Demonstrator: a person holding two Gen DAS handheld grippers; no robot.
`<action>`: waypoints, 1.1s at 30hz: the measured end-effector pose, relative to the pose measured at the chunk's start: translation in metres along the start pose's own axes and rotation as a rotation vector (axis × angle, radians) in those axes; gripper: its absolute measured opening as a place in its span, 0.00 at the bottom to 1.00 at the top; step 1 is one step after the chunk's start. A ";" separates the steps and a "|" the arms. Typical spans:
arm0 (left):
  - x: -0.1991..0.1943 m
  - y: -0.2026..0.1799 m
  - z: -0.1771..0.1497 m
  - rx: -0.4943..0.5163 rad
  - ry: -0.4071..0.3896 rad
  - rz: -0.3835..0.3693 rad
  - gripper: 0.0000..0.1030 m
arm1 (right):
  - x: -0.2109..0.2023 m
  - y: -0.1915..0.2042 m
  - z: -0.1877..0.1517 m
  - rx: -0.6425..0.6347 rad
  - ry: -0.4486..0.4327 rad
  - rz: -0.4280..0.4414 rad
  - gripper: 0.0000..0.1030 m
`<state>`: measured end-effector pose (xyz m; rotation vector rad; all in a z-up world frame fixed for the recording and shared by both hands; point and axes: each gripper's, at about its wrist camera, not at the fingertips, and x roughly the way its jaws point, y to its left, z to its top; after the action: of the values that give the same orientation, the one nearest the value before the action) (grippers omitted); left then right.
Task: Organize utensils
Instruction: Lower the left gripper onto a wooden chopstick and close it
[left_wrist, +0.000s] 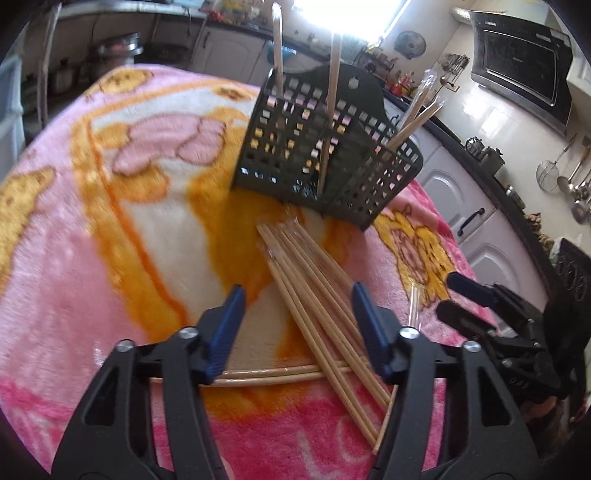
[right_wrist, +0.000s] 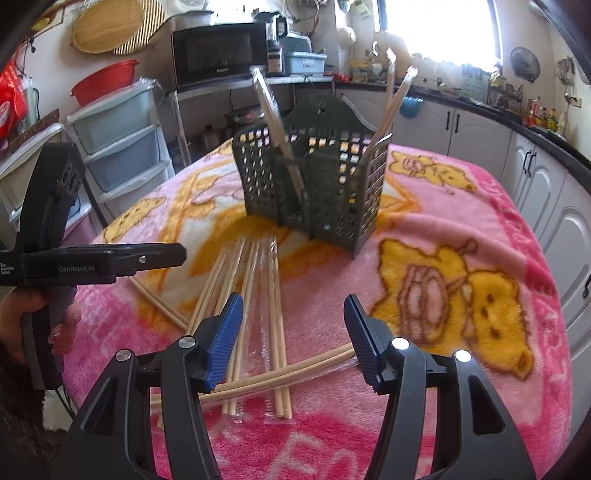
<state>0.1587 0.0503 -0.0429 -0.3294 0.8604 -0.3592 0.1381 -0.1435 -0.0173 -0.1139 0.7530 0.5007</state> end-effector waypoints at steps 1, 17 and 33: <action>0.003 0.002 0.000 -0.009 0.010 -0.012 0.36 | 0.004 0.000 0.000 0.001 0.014 0.008 0.53; 0.056 0.024 0.027 -0.120 0.123 -0.001 0.24 | 0.071 -0.003 0.013 -0.010 0.193 0.038 0.32; 0.059 0.039 0.027 -0.105 0.118 -0.008 0.05 | 0.122 0.004 0.051 -0.031 0.291 0.033 0.32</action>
<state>0.2218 0.0634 -0.0829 -0.4121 0.9959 -0.3435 0.2435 -0.0782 -0.0626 -0.2065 1.0334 0.5331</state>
